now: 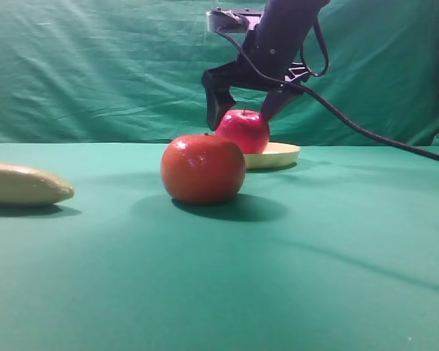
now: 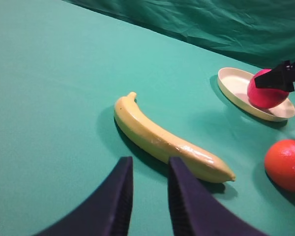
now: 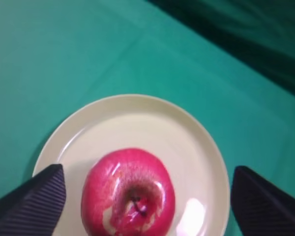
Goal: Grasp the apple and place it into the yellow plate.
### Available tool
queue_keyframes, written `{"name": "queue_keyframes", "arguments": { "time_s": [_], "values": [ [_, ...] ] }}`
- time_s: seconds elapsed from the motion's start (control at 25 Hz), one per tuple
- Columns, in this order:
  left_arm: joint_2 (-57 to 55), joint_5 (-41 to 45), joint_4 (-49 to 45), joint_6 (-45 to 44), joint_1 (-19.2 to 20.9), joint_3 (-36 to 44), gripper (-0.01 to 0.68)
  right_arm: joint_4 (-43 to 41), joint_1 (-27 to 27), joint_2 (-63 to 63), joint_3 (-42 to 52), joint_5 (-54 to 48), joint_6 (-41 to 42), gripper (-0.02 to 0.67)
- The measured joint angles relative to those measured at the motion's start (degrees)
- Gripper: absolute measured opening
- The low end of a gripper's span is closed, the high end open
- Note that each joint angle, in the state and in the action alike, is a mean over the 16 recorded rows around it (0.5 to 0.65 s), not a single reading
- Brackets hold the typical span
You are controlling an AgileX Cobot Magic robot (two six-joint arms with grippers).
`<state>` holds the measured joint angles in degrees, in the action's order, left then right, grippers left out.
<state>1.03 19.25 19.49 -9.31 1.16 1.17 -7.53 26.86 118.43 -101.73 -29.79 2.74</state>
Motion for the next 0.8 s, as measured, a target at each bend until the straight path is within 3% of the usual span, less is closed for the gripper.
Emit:
{"name": "queue_keyframes", "arguments": {
  "time_s": [0.48, 0.6, 0.8],
  "values": [
    [0.0, 0.0, 0.0, 0.0, 0.0, 0.0, 0.157, -2.37, 0.0, -20.13, 0.06, -14.17, -4.17, 0.08],
    [0.0, 0.0, 0.0, 0.0, 0.0, 0.0, 0.157, -2.2, 0.0, -24.65, 0.7, -17.46, -5.81, 0.021],
    [0.0, 0.0, 0.0, 0.0, 0.0, 0.0, 0.157, -1.81, 0.0, -32.39, 4.12, -21.1, -8.19, 0.0]
  ]
}}
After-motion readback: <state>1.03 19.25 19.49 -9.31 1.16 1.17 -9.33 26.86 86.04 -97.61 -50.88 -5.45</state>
